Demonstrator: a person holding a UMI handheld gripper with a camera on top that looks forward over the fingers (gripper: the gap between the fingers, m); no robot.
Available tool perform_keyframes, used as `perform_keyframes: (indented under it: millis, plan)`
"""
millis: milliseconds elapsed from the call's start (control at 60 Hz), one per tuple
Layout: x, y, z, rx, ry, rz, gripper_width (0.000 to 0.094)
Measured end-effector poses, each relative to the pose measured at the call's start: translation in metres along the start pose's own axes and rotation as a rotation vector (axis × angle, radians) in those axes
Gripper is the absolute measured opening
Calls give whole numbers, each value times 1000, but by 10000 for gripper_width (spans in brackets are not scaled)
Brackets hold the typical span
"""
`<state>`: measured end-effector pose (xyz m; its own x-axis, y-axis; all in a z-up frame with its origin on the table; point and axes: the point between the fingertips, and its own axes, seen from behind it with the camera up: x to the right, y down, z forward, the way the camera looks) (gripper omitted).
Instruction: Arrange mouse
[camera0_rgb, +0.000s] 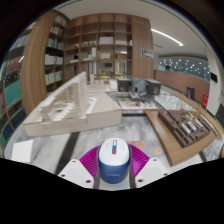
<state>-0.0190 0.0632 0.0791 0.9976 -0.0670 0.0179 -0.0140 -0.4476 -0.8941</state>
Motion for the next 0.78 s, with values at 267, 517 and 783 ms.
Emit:
perform_keyframes:
  millis: [267,517,783]
  plan:
    - [46,74,50,-132,6,13,398]
    - [46,69,35,-164,-34,26,837]
    - [76,83,-94,-132,-75,47,833]
